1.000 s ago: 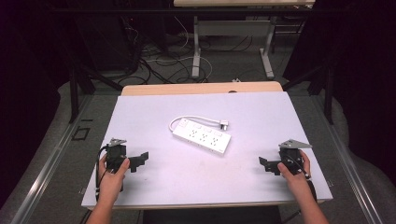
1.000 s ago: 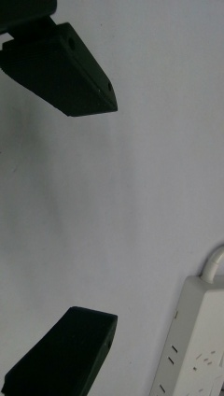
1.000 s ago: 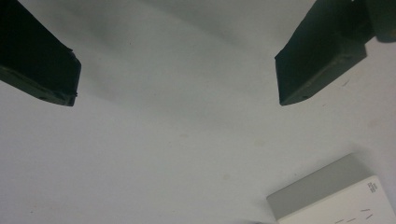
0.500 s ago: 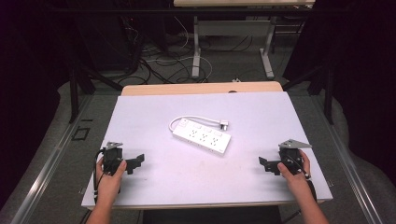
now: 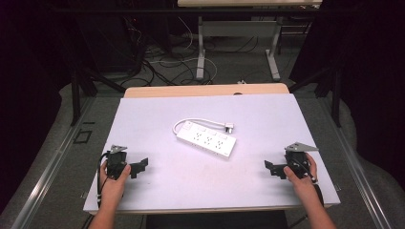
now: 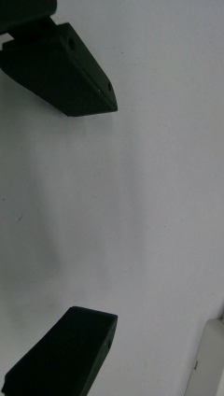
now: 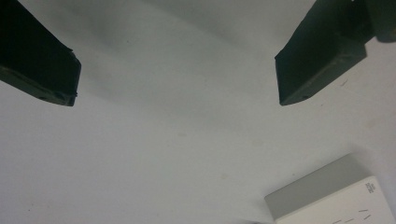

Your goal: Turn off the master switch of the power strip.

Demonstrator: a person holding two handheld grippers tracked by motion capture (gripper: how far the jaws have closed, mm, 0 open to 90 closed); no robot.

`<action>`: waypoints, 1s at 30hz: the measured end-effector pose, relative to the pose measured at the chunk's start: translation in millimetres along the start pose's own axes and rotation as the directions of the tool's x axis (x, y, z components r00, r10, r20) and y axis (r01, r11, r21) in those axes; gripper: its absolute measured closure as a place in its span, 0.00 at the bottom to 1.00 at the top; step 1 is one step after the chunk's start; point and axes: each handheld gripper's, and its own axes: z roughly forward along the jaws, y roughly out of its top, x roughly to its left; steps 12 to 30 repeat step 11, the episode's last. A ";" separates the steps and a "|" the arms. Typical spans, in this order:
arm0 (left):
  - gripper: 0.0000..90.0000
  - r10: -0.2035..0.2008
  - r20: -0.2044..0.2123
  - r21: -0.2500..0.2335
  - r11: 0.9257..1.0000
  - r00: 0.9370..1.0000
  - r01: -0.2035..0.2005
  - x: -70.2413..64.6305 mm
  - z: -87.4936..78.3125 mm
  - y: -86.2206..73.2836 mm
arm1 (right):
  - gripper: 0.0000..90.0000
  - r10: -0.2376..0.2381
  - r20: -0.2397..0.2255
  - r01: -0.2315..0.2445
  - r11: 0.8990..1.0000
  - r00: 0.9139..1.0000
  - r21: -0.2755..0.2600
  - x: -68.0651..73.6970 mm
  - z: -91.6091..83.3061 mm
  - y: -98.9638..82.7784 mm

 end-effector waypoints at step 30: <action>0.02 -0.003 -0.003 0.006 1.000 1.000 0.003 1.0 0.7 0.5 | 0.00 -0.006 0.000 0.006 1.000 1.000 0.001 -0.8 0.9 -0.5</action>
